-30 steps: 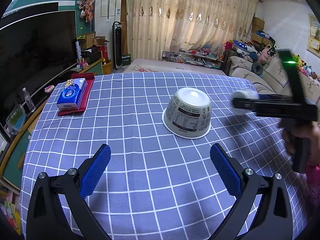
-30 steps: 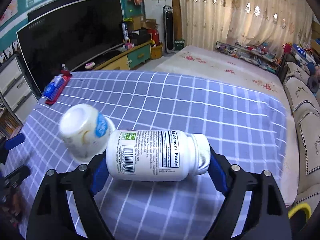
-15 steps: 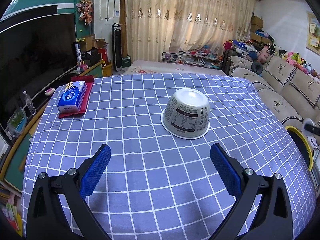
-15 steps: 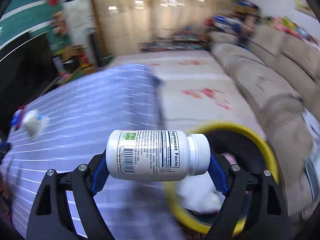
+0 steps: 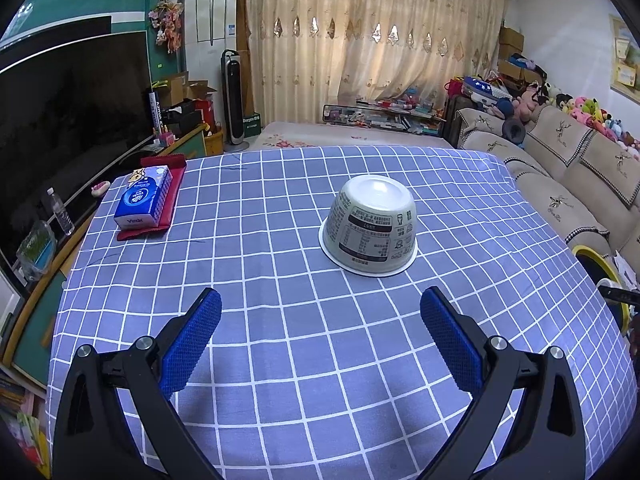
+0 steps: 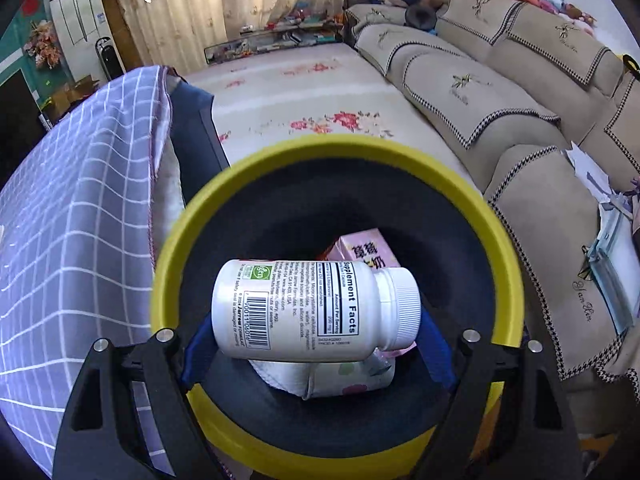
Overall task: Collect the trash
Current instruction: 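Carry the pill bottle to the bin and release it with the right gripper, then grasp the upside-down white bowl with the left gripper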
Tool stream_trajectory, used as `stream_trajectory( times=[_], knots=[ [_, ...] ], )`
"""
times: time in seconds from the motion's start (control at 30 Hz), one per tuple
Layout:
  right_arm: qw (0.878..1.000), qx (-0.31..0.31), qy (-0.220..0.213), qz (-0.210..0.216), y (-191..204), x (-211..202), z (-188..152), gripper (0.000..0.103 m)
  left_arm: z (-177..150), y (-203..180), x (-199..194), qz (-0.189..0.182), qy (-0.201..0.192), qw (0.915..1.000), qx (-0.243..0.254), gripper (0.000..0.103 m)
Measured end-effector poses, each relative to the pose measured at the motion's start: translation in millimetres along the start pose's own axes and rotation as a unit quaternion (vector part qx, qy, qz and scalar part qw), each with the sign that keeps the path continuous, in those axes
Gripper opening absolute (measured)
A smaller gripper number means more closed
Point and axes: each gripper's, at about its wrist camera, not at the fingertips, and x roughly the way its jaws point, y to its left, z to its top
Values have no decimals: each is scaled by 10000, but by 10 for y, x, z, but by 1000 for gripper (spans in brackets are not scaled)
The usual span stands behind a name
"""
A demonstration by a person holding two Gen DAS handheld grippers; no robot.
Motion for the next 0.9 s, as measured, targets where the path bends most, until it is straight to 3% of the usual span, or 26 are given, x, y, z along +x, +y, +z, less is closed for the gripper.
stream_trajectory(
  times=[0.4,0.57,0.73,0.9],
  knots=[
    [9985,290,-311,331,-48,-311,-196,83,-5,-91,4,-164,40,9998,109,98],
    [9973,221,-557,425,18,-482,-215,85,8,-195,114,-437,463,9980,58,98],
    [9963,66,-689,514,93,-580,-217,87,230,-392,232,-396,513,9970,427,98],
    [9958,14,-663,624,142,-570,-253,87,486,-494,565,-360,618,9965,426,98]
  ],
)
